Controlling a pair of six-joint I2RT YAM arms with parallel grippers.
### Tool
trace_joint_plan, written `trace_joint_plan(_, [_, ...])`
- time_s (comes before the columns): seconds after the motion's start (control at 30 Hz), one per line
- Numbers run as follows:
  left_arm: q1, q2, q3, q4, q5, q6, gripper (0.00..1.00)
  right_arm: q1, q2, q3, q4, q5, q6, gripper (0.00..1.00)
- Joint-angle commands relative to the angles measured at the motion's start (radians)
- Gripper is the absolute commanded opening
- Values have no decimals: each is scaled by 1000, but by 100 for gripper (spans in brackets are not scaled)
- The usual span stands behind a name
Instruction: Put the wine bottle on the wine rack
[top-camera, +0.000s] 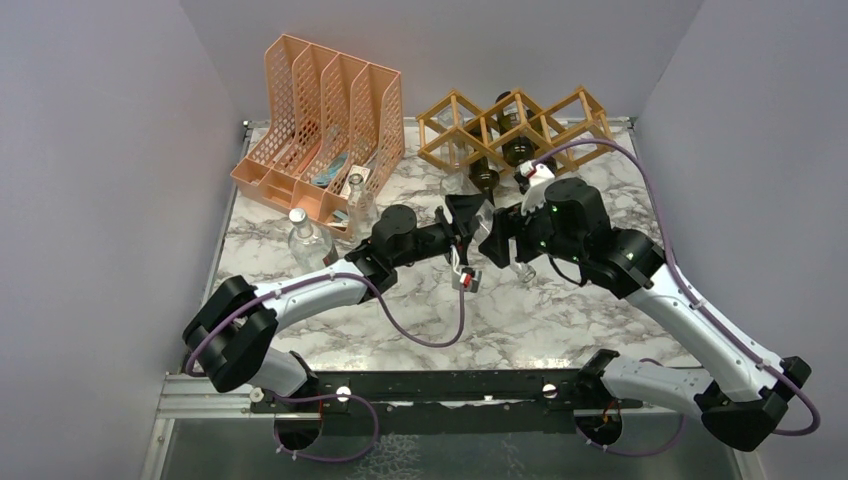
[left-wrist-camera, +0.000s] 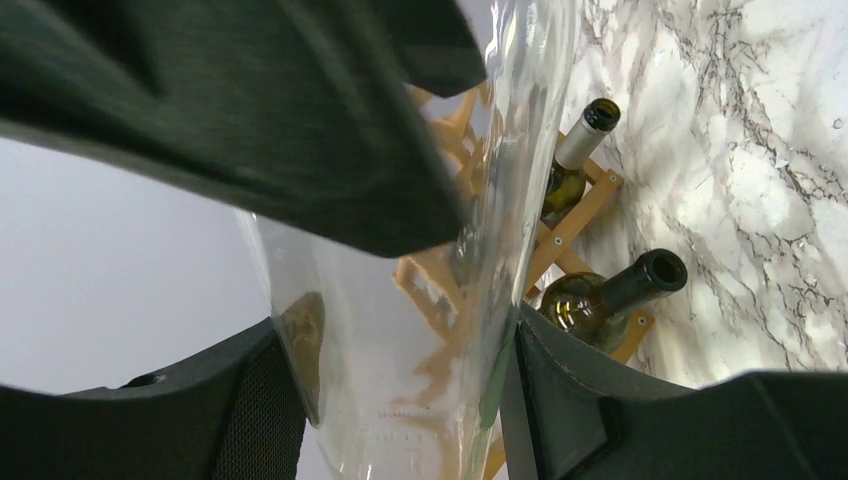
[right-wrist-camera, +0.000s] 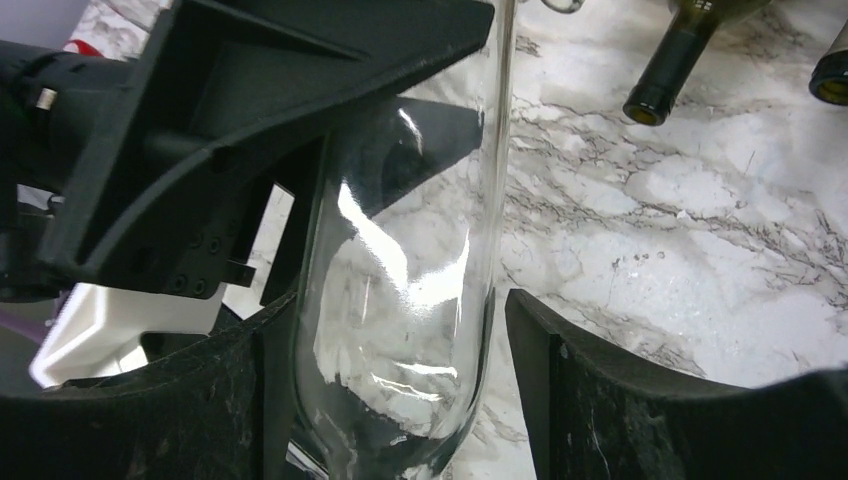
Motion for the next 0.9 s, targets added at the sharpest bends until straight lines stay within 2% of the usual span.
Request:
trace_joint_plan(0.0, [-1,-8,59,46,-25,16,0,7,14,-25,-12,26,11,74])
trace_joint_plan(0.13, [-1,-11,62,37,-30,3,0,7,33,-31,-1,23,17,69])
trace_joint_plan(0.2, [-1,-13,61,36,-41,2,0,7,38,-32,1,26,19,61])
trace_joint_plan(0.27, [-1,-13,56,36,-52,4,1,7,39,-36,9,35,21,47])
trace_joint_plan(0.37, [-1,-16,44,36,-67,14,17,7,35,-40,23,61,22,19])
trace_joint_plan(0.43, [-1,-18,36,36,-75,16,29,7,32,-40,32,80,21,6])
trace_joint_plan(0.47, [-1,-19,30,36,-77,15,40,7,30,-40,37,89,21,2])
trace_joint_plan(0.53, [-2,-23,21,36,-81,7,59,6,26,-38,44,115,19,1])
trace_joint_plan(0.57, [-1,-25,18,36,-82,-6,87,7,21,-39,52,130,17,1])
trace_joint_plan(0.6, [-1,-26,16,35,-84,-17,98,7,15,-39,61,145,15,1])
trace_joint_plan(0.77, [-1,-48,-7,36,-78,-83,99,7,-9,-27,96,263,12,1])
trace_joint_plan(0.87, [-1,-76,-17,36,-82,-186,99,7,-7,-7,101,357,5,1])
